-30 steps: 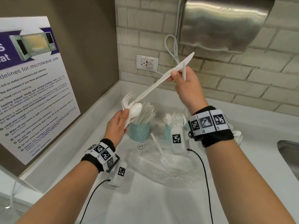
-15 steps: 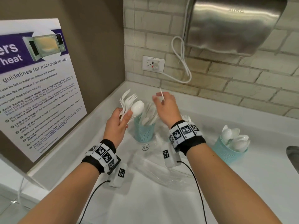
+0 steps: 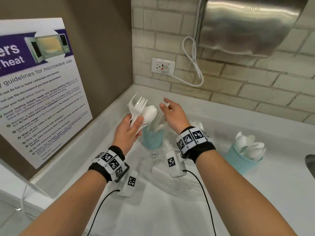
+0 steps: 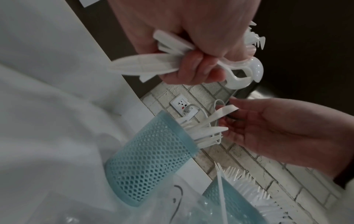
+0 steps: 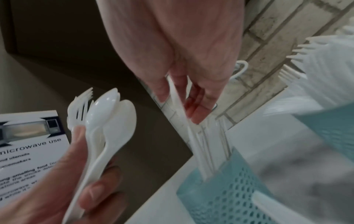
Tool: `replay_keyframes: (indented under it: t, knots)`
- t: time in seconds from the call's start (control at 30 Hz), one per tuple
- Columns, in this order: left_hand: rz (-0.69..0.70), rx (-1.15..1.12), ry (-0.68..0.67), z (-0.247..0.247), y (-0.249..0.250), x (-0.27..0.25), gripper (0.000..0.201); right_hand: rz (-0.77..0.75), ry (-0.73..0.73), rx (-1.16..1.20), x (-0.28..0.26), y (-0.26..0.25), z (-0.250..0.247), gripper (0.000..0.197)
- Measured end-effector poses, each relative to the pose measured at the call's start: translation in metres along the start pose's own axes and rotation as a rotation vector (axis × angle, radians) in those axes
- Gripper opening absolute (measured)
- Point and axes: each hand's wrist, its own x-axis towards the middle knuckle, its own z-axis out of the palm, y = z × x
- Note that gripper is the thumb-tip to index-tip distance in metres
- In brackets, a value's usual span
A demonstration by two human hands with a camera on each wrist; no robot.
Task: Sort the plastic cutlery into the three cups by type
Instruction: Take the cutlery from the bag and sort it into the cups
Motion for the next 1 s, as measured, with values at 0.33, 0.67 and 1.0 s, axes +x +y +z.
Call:
replay_keyframes:
  t: [0.33,0.67,1.0]
  knots:
    - [-0.003,0.018,-0.031,0.011,0.004,-0.001,0.022,-0.073,-0.075,0.107,-0.034,-0.033,-0.002,0.022]
    - [-0.033,0.072,-0.001,0.018,0.008,-0.007,0.017,-0.015,-0.076,-0.107,-0.030,-0.022,-0.002,0.017]
    - [-0.062,0.061,0.029,0.011,0.005,-0.001,0.013,-0.162,0.286,0.288,-0.020,-0.042,-0.020,0.009]
